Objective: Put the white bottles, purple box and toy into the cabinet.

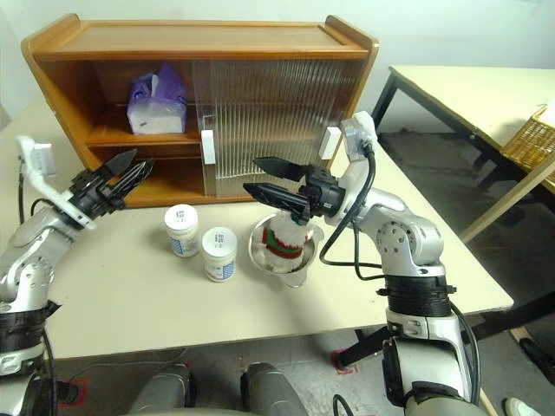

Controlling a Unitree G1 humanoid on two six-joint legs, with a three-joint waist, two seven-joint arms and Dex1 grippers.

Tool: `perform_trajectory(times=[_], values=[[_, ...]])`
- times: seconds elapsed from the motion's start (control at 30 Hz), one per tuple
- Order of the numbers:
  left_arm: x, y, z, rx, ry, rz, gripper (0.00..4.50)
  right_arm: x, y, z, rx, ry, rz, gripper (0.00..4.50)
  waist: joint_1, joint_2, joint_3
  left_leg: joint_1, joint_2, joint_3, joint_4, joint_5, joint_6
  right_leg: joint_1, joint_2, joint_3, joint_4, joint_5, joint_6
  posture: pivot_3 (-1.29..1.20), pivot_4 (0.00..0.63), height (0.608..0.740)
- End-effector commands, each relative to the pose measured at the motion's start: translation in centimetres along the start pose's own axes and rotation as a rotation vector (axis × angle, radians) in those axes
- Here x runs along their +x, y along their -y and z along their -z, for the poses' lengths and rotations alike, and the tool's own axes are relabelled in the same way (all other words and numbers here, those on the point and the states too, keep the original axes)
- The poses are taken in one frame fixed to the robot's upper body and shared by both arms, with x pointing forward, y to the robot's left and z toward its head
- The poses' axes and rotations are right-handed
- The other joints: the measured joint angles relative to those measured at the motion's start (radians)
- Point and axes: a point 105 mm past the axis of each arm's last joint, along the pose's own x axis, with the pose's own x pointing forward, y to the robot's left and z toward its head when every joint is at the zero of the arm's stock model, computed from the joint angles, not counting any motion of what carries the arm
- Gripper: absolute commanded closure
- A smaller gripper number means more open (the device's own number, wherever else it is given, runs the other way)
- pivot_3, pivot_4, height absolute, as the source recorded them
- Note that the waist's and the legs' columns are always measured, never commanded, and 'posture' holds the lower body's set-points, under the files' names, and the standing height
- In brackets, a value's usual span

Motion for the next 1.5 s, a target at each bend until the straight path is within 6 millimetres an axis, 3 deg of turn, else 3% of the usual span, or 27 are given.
perform_trajectory(times=[0.03,0.1,0.17,0.3,0.47,0.97,1.5], values=[[-1.9,0.9,0.9,0.024,-0.072,0.091,0.38,0.1,0.0,-0.3,-0.005,-0.004,-0.011,0.00,-0.001,0.001,0.000,-0.001,0.000,0.000,-0.001,0.000,0.000,-0.001,0.000,0.000,0.000,0.000,-0.001,-0.04,0.050,0.740],[-2.8,1.0,1.6,0.036,-0.113,0.112,0.03,0.2,0.0,-0.3,-0.004,-0.004,-0.012,0.00,0.000,0.001,-0.001,-0.004,0.001,0.000,-0.001,-0.001,-0.001,-0.005,-0.001,0.000,0.000,-0.001,-0.002,-0.04,0.050,0.740],[-4.0,1.4,2.8,0.059,-0.162,0.147,0.03,0.2,0.1,-0.3,-0.004,-0.004,-0.014,0.00,0.000,0.002,-0.002,-0.010,0.001,0.000,-0.001,0.000,-0.001,-0.012,-0.001,0.000,0.001,0.005,-0.012,-0.04,0.050,0.740],[-6.6,3.3,5.9,0.092,-0.281,0.274,0.03,0.4,0.1,-0.4,-0.007,-0.004,-0.019,0.00,0.000,0.005,-0.004,-0.020,0.003,0.000,-0.002,-0.001,-0.001,-0.024,0.000,0.000,0.001,0.006,-0.015,-0.03,0.048,0.740],[-7.6,4.1,8.2,0.111,-0.322,0.313,0.03,0.4,0.0,-0.4,-0.007,-0.002,-0.022,0.00,0.004,0.007,-0.005,-0.022,0.004,0.000,-0.004,-0.001,-0.002,-0.027,0.001,-0.001,0.002,0.006,-0.016,-0.03,0.046,0.740],[-6.4,2.1,11.3,0.171,-0.295,0.195,0.03,0.1,-0.3,-0.8,-0.019,-0.010,-0.016,0.00,-0.004,0.015,-0.011,-0.022,0.005,0.000,-0.003,0.000,-0.001,-0.027,0.001,-0.001,0.002,0.008,-0.015,-0.06,0.039,0.740],[-3.5,2.8,11.9,0.145,-0.250,0.217,0.03,-0.2,-0.4,-0.7,-0.015,-0.009,0.001,0.00,-0.008,0.015,-0.011,-0.021,0.005,0.001,-0.001,0.002,0.002,-0.024,0.001,0.000,0.002,0.006,-0.005,-0.08,0.045,0.740]])
